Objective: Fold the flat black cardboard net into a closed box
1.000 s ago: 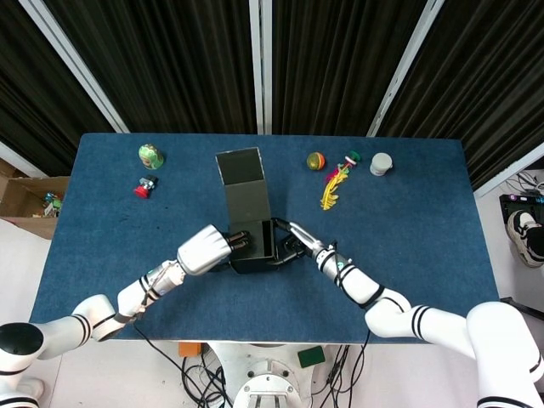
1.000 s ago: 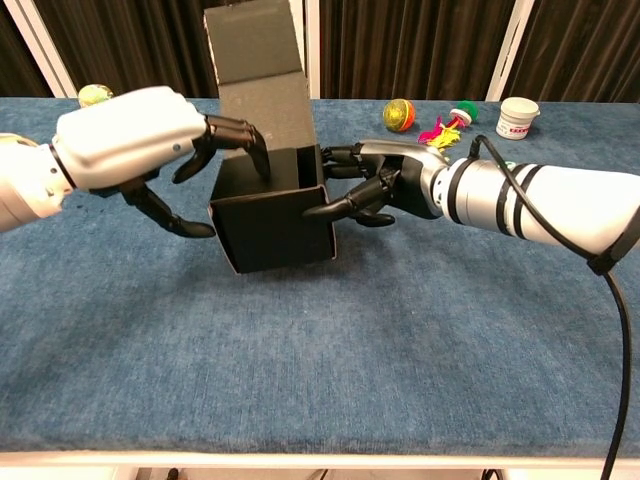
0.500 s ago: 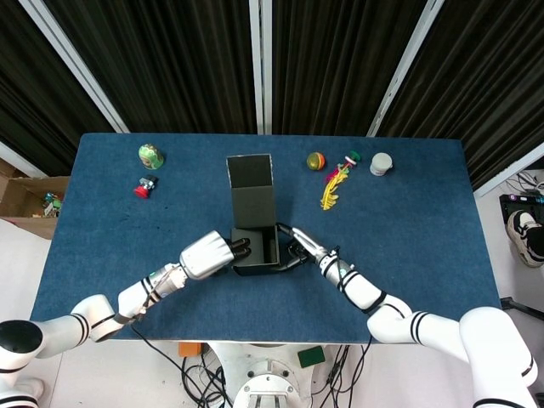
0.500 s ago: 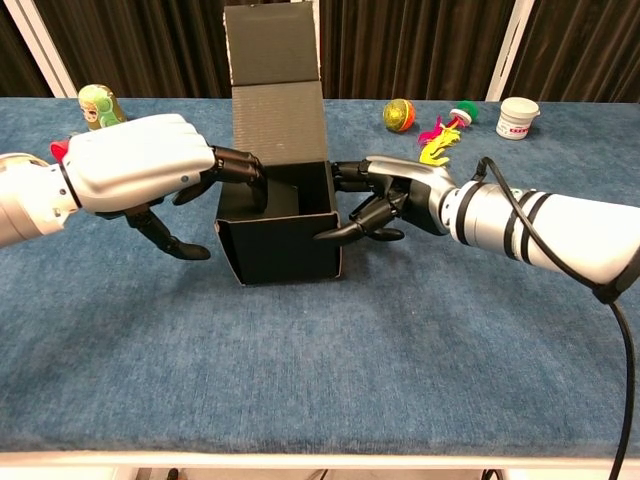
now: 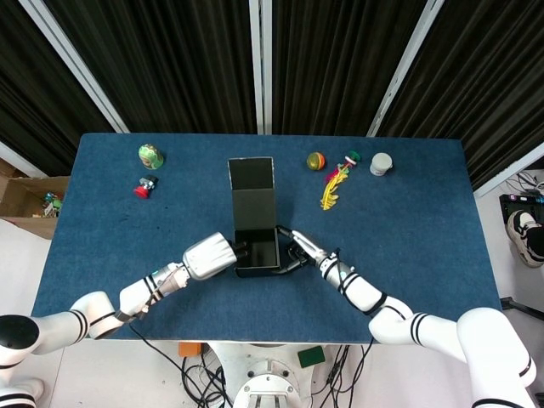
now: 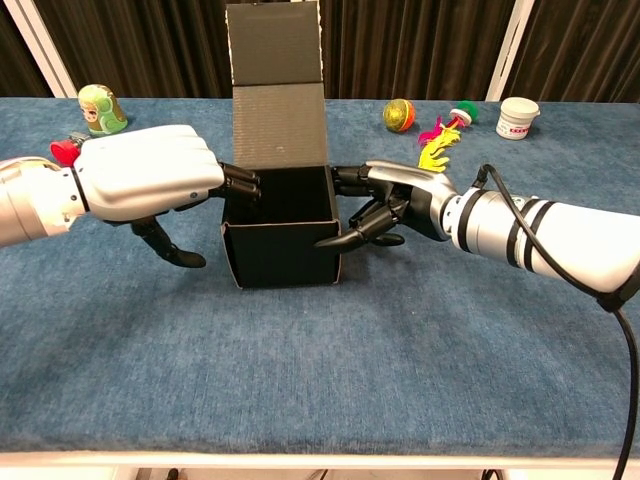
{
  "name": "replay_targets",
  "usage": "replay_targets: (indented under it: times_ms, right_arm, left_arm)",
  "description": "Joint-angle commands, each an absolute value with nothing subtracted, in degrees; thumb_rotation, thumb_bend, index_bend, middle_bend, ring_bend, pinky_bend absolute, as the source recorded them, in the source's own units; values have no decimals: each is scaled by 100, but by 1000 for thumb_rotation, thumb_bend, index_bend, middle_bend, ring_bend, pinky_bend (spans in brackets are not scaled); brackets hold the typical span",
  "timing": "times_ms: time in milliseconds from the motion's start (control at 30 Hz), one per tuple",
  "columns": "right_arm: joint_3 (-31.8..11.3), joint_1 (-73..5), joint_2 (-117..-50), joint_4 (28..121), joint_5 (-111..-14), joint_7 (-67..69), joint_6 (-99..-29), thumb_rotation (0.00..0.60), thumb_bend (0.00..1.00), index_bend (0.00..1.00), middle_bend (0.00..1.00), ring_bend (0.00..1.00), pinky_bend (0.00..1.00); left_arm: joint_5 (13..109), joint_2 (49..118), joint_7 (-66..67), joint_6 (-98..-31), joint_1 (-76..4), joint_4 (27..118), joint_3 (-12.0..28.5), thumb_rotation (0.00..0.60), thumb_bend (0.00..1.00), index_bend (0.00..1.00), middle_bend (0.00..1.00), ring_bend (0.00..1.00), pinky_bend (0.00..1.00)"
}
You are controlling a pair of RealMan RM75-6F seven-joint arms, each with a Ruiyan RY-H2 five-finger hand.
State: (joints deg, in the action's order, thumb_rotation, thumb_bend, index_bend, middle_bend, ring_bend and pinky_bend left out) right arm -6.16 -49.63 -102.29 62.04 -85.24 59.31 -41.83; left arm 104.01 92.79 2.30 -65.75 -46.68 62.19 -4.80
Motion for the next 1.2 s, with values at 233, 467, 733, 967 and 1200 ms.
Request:
replay_targets:
  times_ms: [233, 467, 733, 967, 1200]
  right_arm:
    - [-591, -4972, -10224, 6250, -8541, 5905, -4242, 600, 466, 508, 465, 820, 1000]
    - [-527, -4975, -10197, 6275, -8627, 5973, -4314, 600, 477, 497, 462, 818, 1000]
    - [-439, -4981, -10165, 6264, -8787, 6219, -4487, 600, 477, 485, 455, 816, 1000]
    - [-430, -4967, -10143, 6289, -8798, 6254, -4605, 600, 477, 482, 455, 816, 1000]
    - [-482, -4955, -10042, 6369, -8742, 6235, -4685, 600, 477, 477, 444, 817, 1000]
  left_arm:
    - [10452, 9193, 549, -6438, -4751, 6312, -523, 600, 123, 453, 411, 738, 990]
    - [10578, 9197, 542, -6541, -4781, 6233, -580, 600, 126, 580, 490, 745, 990]
    - [10675, 9243, 471, -6745, -4788, 6105, -588, 600, 141, 662, 575, 756, 990]
    - [10666, 9229, 434, -6879, -4772, 6063, -552, 600, 134, 626, 542, 755, 990]
    - [10585, 9102, 490, -7049, -4701, 6247, -460, 600, 95, 431, 371, 750, 983]
